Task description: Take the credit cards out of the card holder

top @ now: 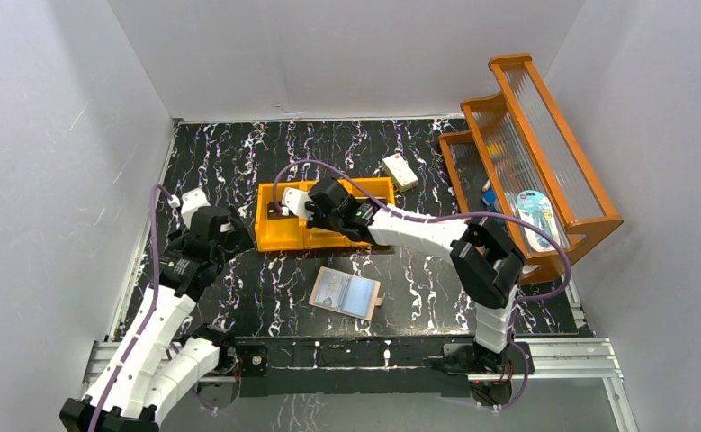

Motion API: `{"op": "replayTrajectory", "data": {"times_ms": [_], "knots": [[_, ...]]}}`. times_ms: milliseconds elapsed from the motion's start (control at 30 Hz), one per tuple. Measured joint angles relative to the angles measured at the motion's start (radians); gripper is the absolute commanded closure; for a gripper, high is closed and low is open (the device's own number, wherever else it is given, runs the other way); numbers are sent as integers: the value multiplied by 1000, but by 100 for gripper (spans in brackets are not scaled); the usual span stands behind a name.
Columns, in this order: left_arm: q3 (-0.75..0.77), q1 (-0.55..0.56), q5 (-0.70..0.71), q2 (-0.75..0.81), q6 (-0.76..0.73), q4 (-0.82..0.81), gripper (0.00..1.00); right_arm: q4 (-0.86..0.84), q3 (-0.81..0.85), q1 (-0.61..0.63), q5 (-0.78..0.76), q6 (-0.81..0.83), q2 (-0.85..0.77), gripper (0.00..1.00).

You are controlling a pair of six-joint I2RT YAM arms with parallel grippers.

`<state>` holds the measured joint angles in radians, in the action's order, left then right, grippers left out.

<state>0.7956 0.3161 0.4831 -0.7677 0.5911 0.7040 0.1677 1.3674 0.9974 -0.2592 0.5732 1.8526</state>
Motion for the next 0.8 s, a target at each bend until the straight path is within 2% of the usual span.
{"op": "replayTrajectory", "data": {"times_ms": [500, 800], "knots": [[0, 0, 0, 8, 3, 3, 2, 13, 170, -49, -54, 143, 183, 100], [0, 0, 0, 12, 3, 3, 2, 15, 195, -56, -90, 185, 243, 99]]}}
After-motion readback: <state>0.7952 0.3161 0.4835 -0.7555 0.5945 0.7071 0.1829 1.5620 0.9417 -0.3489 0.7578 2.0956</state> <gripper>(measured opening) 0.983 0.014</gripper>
